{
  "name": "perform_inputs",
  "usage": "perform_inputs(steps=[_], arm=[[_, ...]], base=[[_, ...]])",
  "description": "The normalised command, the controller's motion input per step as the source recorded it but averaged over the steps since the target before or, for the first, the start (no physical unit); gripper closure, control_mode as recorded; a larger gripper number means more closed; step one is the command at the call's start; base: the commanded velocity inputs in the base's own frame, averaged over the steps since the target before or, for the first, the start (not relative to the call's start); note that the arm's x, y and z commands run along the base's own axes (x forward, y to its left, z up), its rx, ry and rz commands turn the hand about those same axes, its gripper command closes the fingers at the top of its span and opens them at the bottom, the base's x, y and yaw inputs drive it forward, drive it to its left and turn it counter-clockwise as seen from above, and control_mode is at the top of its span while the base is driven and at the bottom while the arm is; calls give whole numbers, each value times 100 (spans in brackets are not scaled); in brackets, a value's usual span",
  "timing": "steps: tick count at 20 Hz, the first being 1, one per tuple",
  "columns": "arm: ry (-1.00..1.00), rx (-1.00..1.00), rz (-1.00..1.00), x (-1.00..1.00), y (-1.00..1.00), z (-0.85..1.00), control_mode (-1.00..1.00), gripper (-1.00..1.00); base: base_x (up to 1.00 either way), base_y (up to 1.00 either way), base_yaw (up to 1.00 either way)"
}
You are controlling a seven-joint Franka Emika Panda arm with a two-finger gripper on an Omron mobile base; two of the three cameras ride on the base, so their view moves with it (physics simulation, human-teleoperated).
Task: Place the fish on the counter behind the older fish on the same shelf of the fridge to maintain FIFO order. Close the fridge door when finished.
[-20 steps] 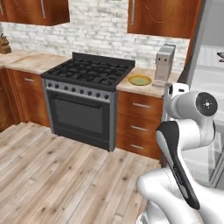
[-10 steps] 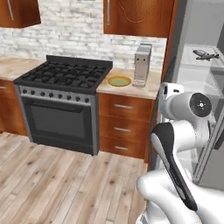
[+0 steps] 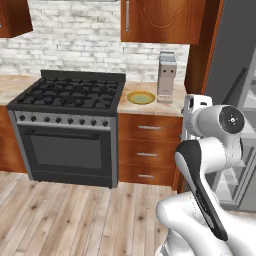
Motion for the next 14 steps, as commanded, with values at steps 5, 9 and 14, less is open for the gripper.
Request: perform_inputs(steps=[5, 9, 14], arm=[[0, 0, 0, 0, 0, 0, 100, -100], [0, 0, 0, 0, 0, 0, 100, -100], [0, 0, 0, 0, 0, 0, 100, -100]], base=[[43, 77, -35], [31, 84, -67], [45, 63, -65]])
